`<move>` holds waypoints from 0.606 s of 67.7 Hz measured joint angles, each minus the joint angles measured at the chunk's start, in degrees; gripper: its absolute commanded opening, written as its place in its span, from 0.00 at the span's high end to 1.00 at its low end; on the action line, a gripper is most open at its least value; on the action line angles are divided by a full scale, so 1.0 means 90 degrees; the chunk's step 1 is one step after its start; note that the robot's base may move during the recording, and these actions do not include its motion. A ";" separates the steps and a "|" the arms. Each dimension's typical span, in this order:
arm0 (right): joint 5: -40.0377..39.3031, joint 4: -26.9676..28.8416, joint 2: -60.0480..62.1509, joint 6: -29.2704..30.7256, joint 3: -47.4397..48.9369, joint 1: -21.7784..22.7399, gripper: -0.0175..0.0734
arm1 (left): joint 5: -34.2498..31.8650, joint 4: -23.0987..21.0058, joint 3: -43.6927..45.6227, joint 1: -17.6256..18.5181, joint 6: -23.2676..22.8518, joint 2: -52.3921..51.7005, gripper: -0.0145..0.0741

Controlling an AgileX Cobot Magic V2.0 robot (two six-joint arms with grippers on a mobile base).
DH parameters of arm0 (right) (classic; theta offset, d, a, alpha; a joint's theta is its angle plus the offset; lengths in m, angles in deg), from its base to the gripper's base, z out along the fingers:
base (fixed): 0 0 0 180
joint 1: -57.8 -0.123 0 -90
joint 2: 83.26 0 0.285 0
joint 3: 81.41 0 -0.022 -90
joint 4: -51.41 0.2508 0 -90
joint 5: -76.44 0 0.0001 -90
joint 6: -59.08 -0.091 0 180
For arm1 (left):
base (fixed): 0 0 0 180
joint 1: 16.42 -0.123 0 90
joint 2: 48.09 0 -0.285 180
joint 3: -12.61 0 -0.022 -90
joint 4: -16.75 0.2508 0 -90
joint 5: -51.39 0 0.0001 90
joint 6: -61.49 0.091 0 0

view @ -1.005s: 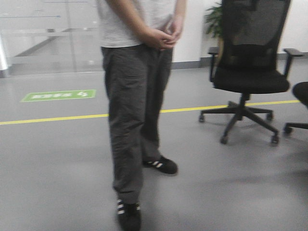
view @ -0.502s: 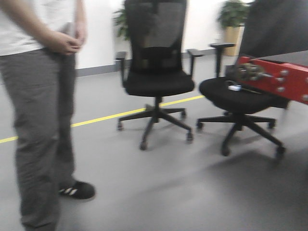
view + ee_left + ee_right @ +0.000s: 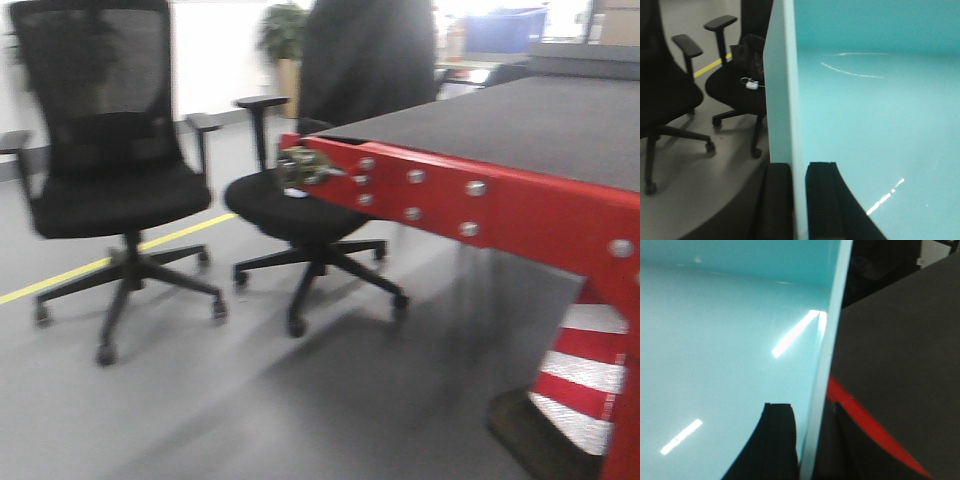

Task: Fetch blue bin and place on conveyor start
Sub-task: 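Drive toward the red-framed grey conveyor table holding the bin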

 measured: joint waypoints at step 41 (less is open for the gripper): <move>-0.0107 -0.0013 0.0000 0.0012 0.0000 0.0000 0.97 | 0.0000 0.0000 0.0000 -0.0003 -0.0024 0.0000 0.96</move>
